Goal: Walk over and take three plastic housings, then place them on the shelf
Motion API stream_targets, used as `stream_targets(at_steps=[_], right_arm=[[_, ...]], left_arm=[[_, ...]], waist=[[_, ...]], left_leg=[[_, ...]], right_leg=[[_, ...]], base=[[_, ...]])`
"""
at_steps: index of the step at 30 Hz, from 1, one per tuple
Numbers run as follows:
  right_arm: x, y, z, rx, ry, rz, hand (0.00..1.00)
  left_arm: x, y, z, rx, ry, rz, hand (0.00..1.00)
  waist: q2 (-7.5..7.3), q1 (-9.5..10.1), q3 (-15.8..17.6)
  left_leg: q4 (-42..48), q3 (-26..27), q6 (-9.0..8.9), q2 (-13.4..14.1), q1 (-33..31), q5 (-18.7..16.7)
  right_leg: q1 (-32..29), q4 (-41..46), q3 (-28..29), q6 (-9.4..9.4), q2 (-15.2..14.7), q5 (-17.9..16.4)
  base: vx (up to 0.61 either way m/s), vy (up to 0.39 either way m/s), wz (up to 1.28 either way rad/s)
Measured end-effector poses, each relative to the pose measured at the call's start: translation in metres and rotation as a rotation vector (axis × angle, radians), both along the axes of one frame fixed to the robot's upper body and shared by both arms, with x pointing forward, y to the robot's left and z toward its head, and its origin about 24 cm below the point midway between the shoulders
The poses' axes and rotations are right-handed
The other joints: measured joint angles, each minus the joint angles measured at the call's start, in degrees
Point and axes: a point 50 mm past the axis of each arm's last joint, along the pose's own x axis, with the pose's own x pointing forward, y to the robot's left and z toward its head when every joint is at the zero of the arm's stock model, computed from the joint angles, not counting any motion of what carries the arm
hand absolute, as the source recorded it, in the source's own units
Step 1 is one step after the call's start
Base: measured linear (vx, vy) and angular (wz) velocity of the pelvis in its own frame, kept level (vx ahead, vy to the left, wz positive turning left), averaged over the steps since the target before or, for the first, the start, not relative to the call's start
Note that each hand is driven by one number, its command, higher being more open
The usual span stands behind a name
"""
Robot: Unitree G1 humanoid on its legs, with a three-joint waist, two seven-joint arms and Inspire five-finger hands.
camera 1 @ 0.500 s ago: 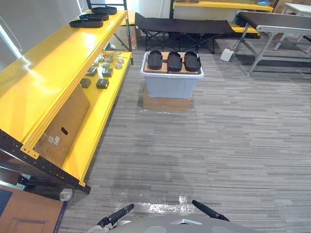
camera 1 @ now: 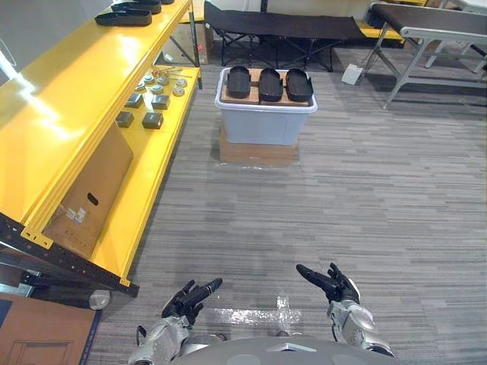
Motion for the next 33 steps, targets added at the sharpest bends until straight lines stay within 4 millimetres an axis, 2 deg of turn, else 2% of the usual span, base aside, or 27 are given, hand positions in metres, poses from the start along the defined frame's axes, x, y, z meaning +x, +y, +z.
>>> stream_targets(at_steps=[9, 17, 23, 25, 27, 28, 29, 30, 31, 33], right_arm=[[0.005, -0.004, 0.009, -0.043, -0.076, -0.024, 1.0], [-0.007, -0.002, 0.005, -0.005, -0.065, -0.057, 1.0], [-0.015, 0.01, 0.0, 0.047, -0.046, -0.077, 1.0], [-0.015, 0.012, 0.0, 0.044, -0.041, -0.075, 1.0], [-0.012, 0.015, 0.001, 0.043, -0.05, -0.088, 1.0], [-0.011, 0.015, 0.002, 0.042, -0.058, -0.09, 1.0], [-0.008, 0.017, 0.005, 0.045, -0.076, -0.093, 1.0], [-0.008, 0.02, 0.005, 0.056, -0.08, -0.1, 1.0], [-0.011, 0.023, 0.003, 0.065, -0.07, -0.103, 1.0], [-0.018, 0.022, 0.003, 0.068, -0.075, -0.099, 1.0]], left_arm=[[0.006, 0.002, 0.011, -0.012, -0.114, 0.081, 1.0], [-0.005, -0.005, 0.006, -0.03, -0.081, 0.105, 1.0], [-0.007, -0.009, 0.005, -0.042, -0.073, 0.113, 1.0], [-0.007, -0.011, 0.005, -0.072, -0.072, 0.141, 1.0], [-0.002, -0.013, 0.006, -0.072, -0.083, 0.12, 1.0], [0.0, -0.013, 0.007, -0.074, -0.089, 0.116, 1.0], [0.004, -0.013, 0.01, -0.075, -0.11, 0.112, 1.0], [0.006, -0.012, 0.013, -0.066, -0.123, 0.096, 1.0], [0.008, -0.01, 0.014, -0.058, -0.123, 0.084, 1.0], [0.014, -0.011, 0.016, -0.043, -0.123, 0.07, 1.0]], waist=[[0.1, 0.1, 0.1], [0.12, 0.06, 0.1], [0.15, -0.03, 0.1], [0.24, -0.01, 0.1], [-0.24, -0.26, 0.9], [0.03, -0.35, 1.5], [-0.13, -0.55, 2.8], [-0.62, -1.05, 3.9], [-0.65, -1.31, 4.5], [-0.58, -1.52, 5.1]], left_leg=[[0.0, -0.4, 0.07, -0.1, 0.0, 0.0], [0.0, -0.2, 0.24, 0.0, 0.0, 0.2], [0.0, 0.4, 0.25, 0.0, 0.2, 0.1], [0.0, 0.8, 0.62, 0.0, 0.1, -0.2], [1.7, 1.2, 1.97, -0.2, -1.7, -1.6], [2.4, 1.4, 2.22, -0.1, -2.0, -2.0], [4.2, 1.8, 2.91, 0.3, -2.4, -3.1], [5.8, 1.5, 3.8, 0.5, -2.2, -3.7], [7.0, 1.2, 3.91, 0.9, -2.3, -4.6], [9.5, 1.0, 3.0, 2.6, -2.8, -6.7]], right_leg=[[0.0, 0.3, 0.0, 0.04, -0.2, 0.0], [-0.1, 0.2, 0.0, 0.04, -0.1, 0.0], [-0.2, 0.3, 0.6, 0.04, -0.1, 0.0], [-1.7, 2.6, 1.1, -0.13, -0.4, -0.7], [-8.2, 14.8, 2.3, 0.89, -2.9, -4.5], [-10.2, 18.8, 2.3, 0.73, -3.5, -4.7], [-14.1, 26.8, 2.4, 0.75, -4.9, -4.6], [-15.8, 30.6, 2.5, 0.56, -5.6, -5.5], [-16.3, 30.8, 3.0, 0.26, -5.2, -6.2], [-17.4, 24.4, 3.8, 0.15, -2.7, -6.5]], base=[[-0.04, 0.003, 0.01], [-0.01, 0.0, 0.01], [0.0, 0.0, -0.05], [-0.02, 0.016, -0.16], [-0.05, 0.054, -0.14], [-0.05, 0.071, -0.14], [-0.04, 0.07, -0.11], [-0.02, 0.06, -0.02], [0.04, 0.038, 0.03], [0.1, 0.014, 0.0]])
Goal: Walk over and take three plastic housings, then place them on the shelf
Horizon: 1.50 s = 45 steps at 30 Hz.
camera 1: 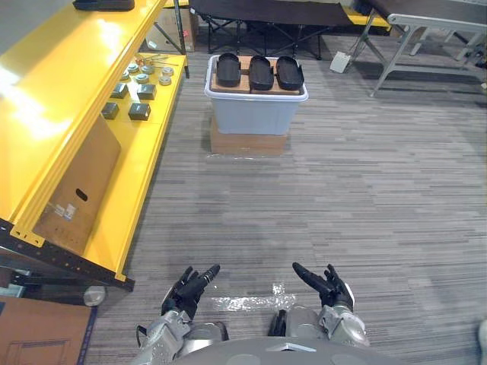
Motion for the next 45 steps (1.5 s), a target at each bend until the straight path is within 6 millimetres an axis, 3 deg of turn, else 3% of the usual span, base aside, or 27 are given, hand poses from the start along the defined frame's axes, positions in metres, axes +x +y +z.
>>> stream_targets(at_steps=[3, 6, 7, 9, 10, 11, 12, 14, 16, 19, 21, 24, 25, 26, 27, 28, 29, 30, 31, 32, 34, 37, 39, 41, 43, 44, 45], right_arm=[[-0.011, 0.002, -0.003, -0.002, 0.014, 0.009, 1.0], [-0.019, -0.001, -0.005, -0.006, 0.031, -0.003, 1.0], [-0.019, -0.004, -0.004, -0.012, 0.022, 0.001, 1.0], [-0.017, -0.014, -0.002, -0.041, 0.014, 0.021, 1.0], [-0.015, -0.018, 0.0, -0.057, 0.01, 0.033, 1.0], [-0.01, -0.021, 0.002, -0.069, -0.002, 0.035, 1.0], [0.0, -0.026, 0.006, -0.091, -0.027, 0.054, 1.0], [0.011, -0.031, 0.011, -0.113, -0.052, 0.072, 1.0], [0.016, -0.031, 0.013, -0.126, -0.061, 0.08, 1.0], [0.04, -0.029, 0.023, -0.164, -0.119, 0.117, 1.0], [0.053, -0.026, 0.029, -0.184, -0.145, 0.124, 1.0], [0.051, -0.028, 0.028, -0.229, -0.124, 0.153, 1.0], [0.047, -0.026, 0.024, -0.219, -0.107, 0.154, 1.0], [0.047, -0.023, 0.023, -0.211, -0.102, 0.158, 1.0], [0.044, -0.019, 0.02, -0.196, -0.092, 0.168, 1.0], [0.041, -0.018, 0.018, -0.185, -0.086, 0.183, 1.0], [0.045, -0.017, 0.02, -0.185, -0.097, 0.192, 1.0], [0.043, -0.016, 0.018, -0.178, -0.09, 0.194, 1.0], [0.039, -0.012, 0.015, -0.162, -0.079, 0.217, 1.0], [0.038, -0.011, 0.015, -0.157, -0.078, 0.224, 1.0], [0.034, -0.004, 0.012, -0.123, -0.071, 0.25, 1.0], [0.035, 0.003, 0.012, -0.093, -0.082, 0.251, 1.0], [0.037, 0.004, 0.013, -0.071, -0.097, 0.245, 1.0], [0.035, 0.002, 0.012, -0.07, -0.093, 0.238, 1.0], [0.029, 0.001, 0.01, -0.067, -0.08, 0.234, 1.0], [0.03, -0.003, 0.011, -0.079, -0.082, 0.219, 1.0], [0.031, -0.009, 0.012, -0.098, -0.081, 0.202, 1.0]], left_arm=[[0.008, 0.002, 0.002, 0.011, 0.002, -0.004, 1.0], [0.005, 0.006, 0.002, 0.033, 0.013, 0.006, 1.0], [0.001, 0.006, 0.0, 0.033, 0.025, 0.011, 1.0], [-0.009, -0.001, -0.004, 0.021, 0.055, 0.002, 1.0], [-0.012, -0.002, -0.005, 0.017, 0.063, 0.002, 1.0], [-0.014, -0.003, -0.006, 0.015, 0.071, 0.003, 1.0], [-0.009, -0.007, -0.004, -0.002, 0.038, 0.019, 1.0], [-0.006, -0.01, -0.003, -0.04, 0.009, 0.035, 1.0], [0.0, -0.011, 0.002, -0.059, -0.033, 0.034, 1.0], [0.009, -0.016, 0.013, -0.085, -0.124, 0.024, 1.0], [0.013, -0.016, 0.016, -0.085, -0.152, 0.024, 1.0], [0.014, -0.02, 0.018, -0.095, -0.174, 0.022, 1.0], [0.015, -0.017, 0.019, -0.095, -0.189, 0.01, 1.0], [0.016, -0.015, 0.02, -0.089, -0.196, 0.003, 1.0], [0.017, -0.006, 0.023, -0.062, -0.208, -0.009, 1.0], [0.019, 0.0, 0.025, -0.039, -0.219, -0.018, 1.0], [0.019, 0.002, 0.024, -0.035, -0.208, -0.013, 1.0], [0.021, 0.002, 0.023, -0.028, -0.2, -0.011, 1.0], [0.022, -0.002, 0.023, -0.026, -0.195, -0.019, 1.0], [0.022, -0.003, 0.023, -0.026, -0.192, -0.021, 1.0], [0.021, -0.003, 0.022, -0.019, -0.184, -0.024, 1.0], [0.042, -0.009, 0.03, -0.018, -0.231, -0.046, 1.0], [0.05, -0.007, 0.034, -0.014, -0.252, -0.046, 1.0], [0.045, -0.004, 0.033, -0.009, -0.241, -0.038, 1.0], [0.038, 0.001, 0.032, -0.017, -0.236, -0.002, 1.0], [0.033, 0.0, 0.029, -0.032, -0.22, 0.017, 1.0], [0.027, -0.003, 0.025, -0.046, -0.199, 0.025, 1.0]], waist=[[-1.05, -0.08, 0.5], [-1.88, 0.02, 0.5], [-1.0, -0.11, 0.1], [2.39, -0.7, -1.9], [3.16, -0.54, -2.7], [3.98, -0.66, -2.6], [5.05, -0.65, -2.4], [6.19, -0.54, -1.6], [5.61, 0.71, -1.3], [4.99, 3.39, -0.7], [4.94, 4.17, 0.8], [6.16, 4.63, 1.0], [5.56, 4.95, 0.9], [3.83, 5.14, 0.8], [0.71, 5.4, 0.2], [-1.07, 5.52, -0.1], [-1.34, 5.55, 0.3], [-1.9, 4.38, 0.3], [-1.74, 3.92, 0.6], [-1.59, 3.87, 0.7], [-0.77, 3.3, 0.9], [0.9, 3.43, 1.5], [1.08, 3.46, 1.7], [0.84, 3.51, 1.7], [-0.41, 3.56, 0.7], [0.67, 3.46, 0.5], [2.64, 3.56, 0.4]], left_leg=[[1.6, -0.6, -1.4, 1.0, 0.3, -1.7], [5.7, 0.0, -3.74, 1.0, 1.8, -5.7], [7.5, -0.1, -5.47, 2.0, 2.5, -8.3], [10.9, 0.0, -8.3, 5.9, 2.6, -11.8], [13.4, 0.0, -8.56, 6.8, 2.0, -11.9], [20.2, -0.5, -9.17, 8.5, -0.9, -11.5], [36.0, -1.6, -9.85, 12.0, -8.0, -7.1], [50.0, -4.0, -8.75, 14.2, -14.3, -6.3], [49.7, -5.5, -7.54, 10.9, -17.7, -7.1], [31.8, -5.4, -7.16, 5.1, -23.9, -6.2], [12.3, -6.0, -7.64, 2.1, -25.0, 1.6], [2.0, -7.4, -8.72, 2.4, -24.6, 7.5], [3.3, -6.9, -6.88, 2.9, -23.8, 12.1], [4.5, -6.0, -5.89, 1.9, -23.8, 13.3], [6.4, -4.6, -4.47, 0.0, -23.6, 13.4], [9.1, -2.9, -2.01, -1.6, -23.3, 12.3], [10.2, -2.5, 0.89, -2.2, -22.8, 11.4], [9.9, -2.7, 2.3, -3.7, -20.9, 9.6], [9.6, -2.8, 2.42, -4.3, -17.9, 7.6], [9.5, -2.8, 2.44, -4.3, -17.2, 7.2], [8.5, -4.1, 2.83, -4.1, -13.4, 6.1], [5.9, -7.6, 1.97, -2.9, -10.8, 5.4], [6.0, -9.6, 0.22, -2.9, -10.2, 4.3], [6.6, -11.3, -1.34, -3.3, -7.9, 2.3], [9.7, -13.4, -2.14, -3.9, -8.0, -1.8], [13.5, -15.0, -2.72, -3.0, -9.0, -4.8], [15.9, -15.9, -3.57, -1.1, -9.4, -6.8]], right_leg=[[-1.4, -9.1, -0.5, 1.55, 2.1, 1.7], [-1.7, -10.1, -1.0, -2.24, 1.5, 4.2], [-2.1, -6.8, -1.1, -4.81, 1.6, 5.6], [-2.5, -3.4, -2.9, -6.98, 3.7, 4.2], [-2.3, -3.1, -3.2, -7.71, 4.7, 3.1], [-1.9, -3.0, -3.4, -8.1, 5.3, 2.1], [0.4, -4.4, -3.3, -9.08, 6.5, 1.7], [6.2, -9.0, -3.1, -9.7, 8.6, 1.3], [11.4, -12.5, -2.0, -10.22, 8.8, 0.9], [15.2, -16.8, 2.0, -9.89, 8.7, 1.1], [18.6, -19.1, 4.4, -8.82, 8.7, 0.5], [22.7, -19.2, 6.7, -6.14, 9.9, -3.2], [23.9, -15.9, 8.0, -5.88, 9.1, -8.0], [23.5, -13.9, 8.6, -5.58, 7.6, -10.3], [22.9, -10.9, 8.9, -4.93, 4.5, -13.2], [19.9, -0.2, 8.7, -3.25, 1.7, -15.9], [16.8, 8.3, 7.9, -2.25, 0.0, -15.6], [10.5, 22.0, 6.2, 0.4, -4.1, -10.1], [5.7, 30.1, 4.4, -1.04, -7.1, -11.0], [5.2, 30.2, 4.1, -1.3, -7.3, -11.2], [3.7, 24.2, 1.8, -1.4, -7.0, -11.8], [0.6, 1.6, 1.8, 2.72, -3.3, -9.0], [-1.8, -12.3, 4.7, 5.32, -2.4, -1.2], [-1.2, -14.3, 5.9, 4.55, -2.6, 4.0], [-0.4, -13.6, 6.5, 1.58, -2.6, 6.8], [-0.8, -10.7, 5.8, 0.41, -2.1, 9.0], [-0.7, -8.8, 4.8, -1.21, -0.7, 7.3]], base=[[0.17, -0.061, 0.08], [0.26, -0.151, -0.04], [0.33, -0.203, -0.03], [0.42, -0.225, 0.01], [0.43, -0.192, 0.02], [0.45, -0.195, -0.06], [0.46, -0.205, -0.05], [0.48, -0.156, -0.1], [0.42, -0.102, -0.32], [0.32, -0.019, -0.68], [0.4, 0.075, -0.56], [0.35, 0.181, -0.39], [0.41, 0.291, -0.41], [0.36, 0.262, -0.4], [0.45, 0.184, -0.47], [0.47, 0.181, -0.45], [0.5, 0.189, -0.22], [0.48, 0.248, 0.06], [0.49, 0.24, 0.15], [0.48, 0.22, 0.09], [0.41, 0.11, 0.24], [0.4, 0.025, 0.54], [0.29, -0.069, 0.56], [0.29, -0.196, 0.64], [0.29, -0.298, 0.64], [0.27, -0.323, 0.46], [0.38, -0.384, 0.45]])
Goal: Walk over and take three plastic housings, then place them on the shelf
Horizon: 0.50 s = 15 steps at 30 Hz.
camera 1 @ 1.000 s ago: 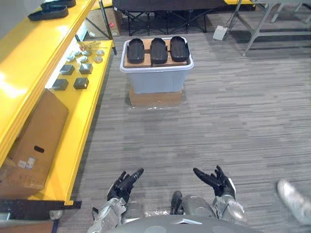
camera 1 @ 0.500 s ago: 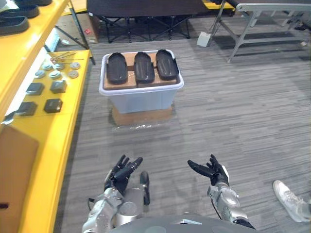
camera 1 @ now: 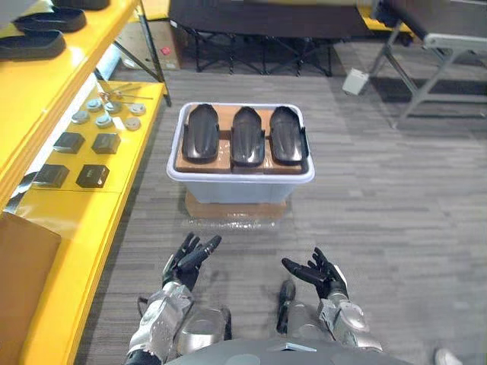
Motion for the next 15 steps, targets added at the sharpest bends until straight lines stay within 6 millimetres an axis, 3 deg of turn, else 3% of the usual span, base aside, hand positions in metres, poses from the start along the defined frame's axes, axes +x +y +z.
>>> stream_targets(at_steps=[1, 3, 4, 8, 11, 12, 13, 15], right_arm=[[-0.001, -0.005, 0.001, -0.018, 0.0, -0.02, 1.0], [0.001, -0.008, 0.003, -0.029, -0.008, -0.034, 1.0], [-0.001, -0.012, 0.006, -0.037, -0.025, -0.06, 1.0], [0.008, -0.02, 0.023, -0.057, -0.115, -0.109, 1.0], [0.011, -0.03, 0.036, -0.09, -0.176, -0.122, 1.0], [0.014, -0.034, 0.042, -0.107, -0.202, -0.114, 1.0], [0.015, -0.036, 0.044, -0.115, -0.208, -0.112, 1.0], [0.016, -0.026, 0.047, -0.08, -0.231, -0.132, 1.0]], left_arm=[[-0.014, -0.005, -0.008, -0.021, 0.047, 0.015, 1.0], [-0.019, -0.009, -0.013, -0.036, 0.069, 0.012, 1.0], [-0.02, -0.014, -0.014, -0.05, 0.075, 0.011, 1.0], [-0.008, -0.011, -0.008, -0.016, 0.021, 0.03, 1.0], [0.004, -0.013, -0.002, 0.006, -0.019, 0.022, 1.0], [0.01, -0.016, 0.001, 0.028, -0.033, -0.002, 1.0], [0.012, -0.017, 0.002, 0.031, -0.042, -0.007, 1.0], [0.028, -0.012, 0.02, 0.083, -0.134, -0.046, 1.0]], waist=[[1.98, -0.02, -1.0], [3.56, -0.31, -1.5], [2.88, -0.55, -0.9], [1.71, -1.51, -0.4], [1.97, -2.47, -0.5], [3.22, -2.78, -1.3], [3.64, -3.17, -1.5], [1.06, -3.46, -1.5]], left_leg=[[2.7, -0.8, -1.25, 2.9, -1.1, -1.6], [4.8, -0.3, -2.3, 4.6, -1.6, -1.2], [7.4, 1.4, -4.19, 6.0, -2.7, 0.2], [1.2, 6.3, -4.07, 9.3, -3.6, 0.5], [-4.0, 8.7, -4.01, 11.3, -5.5, 6.1], [-6.5, 9.8, -3.62, 12.2, -5.5, 11.9], [-7.2, 9.9, -5.44, 12.2, -5.1, 12.9], [-10.2, 11.3, -4.28, 8.7, -3.5, 12.9]], right_leg=[[0.3, 0.5, -1.4, -0.74, 2.3, -2.4], [1.3, 0.1, -2.5, -1.41, 3.6, -3.2], [4.5, -2.5, -4.1, -2.27, 4.0, -3.3], [9.5, -7.2, -5.6, -2.66, 3.1, -3.7], [10.3, -7.7, -6.0, -0.35, 1.7, -3.4], [10.2, -7.3, -5.4, 0.86, 1.7, -3.6], [10.1, -7.2, -5.0, 1.51, 1.6, -3.7], [10.2, -8.6, -4.6, 3.49, -1.5, -2.4]], base=[[0.27, -0.238, 0.23], [0.24, -0.185, 0.34], [0.29, -0.238, 0.44], [0.19, -0.132, 0.25], [0.16, 0.11, -0.08], [0.17, 0.19, -0.24], [0.22, 0.276, -0.25], [0.16, 0.246, -0.13]])
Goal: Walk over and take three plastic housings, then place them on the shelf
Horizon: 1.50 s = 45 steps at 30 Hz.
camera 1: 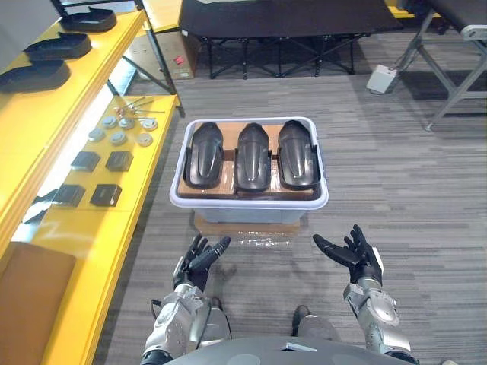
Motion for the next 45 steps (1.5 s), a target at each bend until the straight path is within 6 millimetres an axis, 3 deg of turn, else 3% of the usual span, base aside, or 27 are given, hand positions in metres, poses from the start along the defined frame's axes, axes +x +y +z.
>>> stream_targets(at_steps=[3, 7, 10, 13, 15, 17, 21, 22, 26, 30, 35, 42, 45], right_arm=[[-0.002, 0.012, 0.004, 0.05, -0.035, -0.02, 1.0], [0.004, 0.006, 0.013, 0.049, -0.082, -0.062, 1.0], [0.012, -0.02, 0.025, 0.011, -0.129, -0.158, 1.0], [0.019, -0.064, 0.046, -0.085, -0.181, -0.257, 1.0], [0.025, -0.078, 0.053, -0.114, -0.187, -0.273, 1.0], [0.047, -0.098, 0.064, -0.108, -0.192, -0.32, 1.0], [0.089, -0.11, 0.092, -0.032, -0.233, -0.358, 1.0], [0.097, -0.111, 0.099, -0.033, -0.242, -0.353, 1.0], [0.143, -0.119, 0.16, -0.102, -0.333, -0.281, 1.0], [0.163, -0.13, 0.198, -0.143, -0.349, -0.284, 1.0], [0.167, -0.153, 0.234, -0.204, -0.342, -0.346, 1.0], [0.167, -0.165, 0.27, -0.258, -0.347, -0.426, 1.0], [0.164, -0.172, 0.282, -0.282, -0.327, -0.473, 1.0]], left_arm=[[0.01, 0.004, 0.016, 0.036, -0.069, -0.043, 1.0], [0.007, 0.007, 0.013, 0.043, -0.039, -0.048, 1.0], [-0.004, 0.006, 0.006, 0.038, 0.012, -0.056, 1.0], [-0.027, 0.001, -0.008, 0.051, 0.104, -0.108, 1.0], [-0.031, 0.0, -0.01, 0.048, 0.122, -0.112, 1.0], [-0.029, 0.002, -0.009, 0.074, 0.119, -0.128, 1.0], [-0.017, 0.006, -0.003, 0.109, 0.086, -0.15, 1.0], [-0.016, 0.007, -0.003, 0.11, 0.085, -0.151, 1.0], [-0.005, 0.006, 0.0, 0.124, 0.063, -0.173, 1.0], [0.006, 0.0, 0.003, 0.127, 0.019, -0.188, 1.0], [0.028, -0.015, 0.008, 0.1, -0.033, -0.205, 1.0], [0.042, -0.029, 0.012, 0.07, -0.067, -0.206, 1.0], [0.046, -0.033, 0.014, 0.03, -0.074, -0.19, 1.0]], waist=[[-2.23, 0.08, -0.5], [-2.11, 0.06, -0.8], [-2.12, 0.1, -0.8], [-2.62, 0.27, -0.7], [-3.2, 0.24, -0.6], [-4.29, 1.09, 0.1], [-5.58, 3.59, 4.0], [-5.41, 4.06, 4.7], [-3.15, 5.69, 8.8], [-1.52, 6.75, 10.0], [2.61, 7.91, 12.4], [6.22, 9.15, 14.7], [7.0, 9.56, 15.0]], left_leg=[[-0.6, 1.4, 1.32, -2.8, 1.0, -0.2], [-0.7, 2.2, 1.83, -3.5, 3.3, -1.0], [-1.0, 2.0, 1.69, -3.1, 3.0, -1.4], [-0.9, 1.5, 1.7, -2.8, 2.0, -1.4], [-0.8, 1.0, 1.61, -2.8, 0.6, -1.2], [-1.0, 0.1, 1.7, -2.5, -2.7, 0.3], [0.4, -2.2, 1.49, -1.8, -6.8, 1.7], [1.0, -2.5, 1.51, -1.7, -7.6, 1.7], [4.5, -4.3, 2.43, -1.5, -11.9, 1.8], [7.9, -5.5, 3.12, -1.5, -17.3, 1.4], [12.8, -6.3, 4.23, -1.5, -22.7, -0.2], [14.3, -6.4, 5.16, -1.8, -27.1, 0.2], [13.2, -6.6, 5.34, -2.6, -28.4, 1.5]], right_leg=[[1.5, -2.3, 0.1, 2.08, -2.5, 1.4], [3.3, -2.5, 0.0, 2.43, -3.3, 1.7], [3.1, -2.6, -0.3, 2.44, -3.0, 1.7], [2.7, -2.5, -0.8, 2.46, -3.0, 1.7], [1.7, -2.4, -1.4, 2.45, -2.8, 1.6], [-1.2, -2.2, -2.6, 2.1, -2.2, 1.9], [-3.0, -2.5, -4.8, 1.06, -1.3, 3.8], [-3.3, -2.5, -4.9, 1.01, -1.2, 4.0], [-6.0, -0.5, -5.5, 0.74, -1.2, 4.3], [-9.9, 1.6, -6.1, 0.65, -1.6, 4.2], [-14.1, 4.7, -6.1, 0.6, -2.3, 4.1], [-19.7, 8.3, -4.9, 0.47, -3.4, 3.8], [-22.0, 9.8, -4.9, 0.4, -4.2, 3.5]], base=[[0.11, 0.167, -0.03], [0.04, 0.062, -0.08], [-0.04, -0.005, 0.0], [-0.11, -0.004, 0.02], [-0.12, -0.017, 0.17], [-0.14, -0.037, 0.25], [-0.1, -0.016, 0.27], [-0.09, -0.007, 0.18], [-0.07, 0.026, 0.18], [-0.05, 0.038, 0.12], [-0.08, 0.068, 0.02], [-0.07, 0.042, -0.04], [-0.03, 0.003, 0.08]])
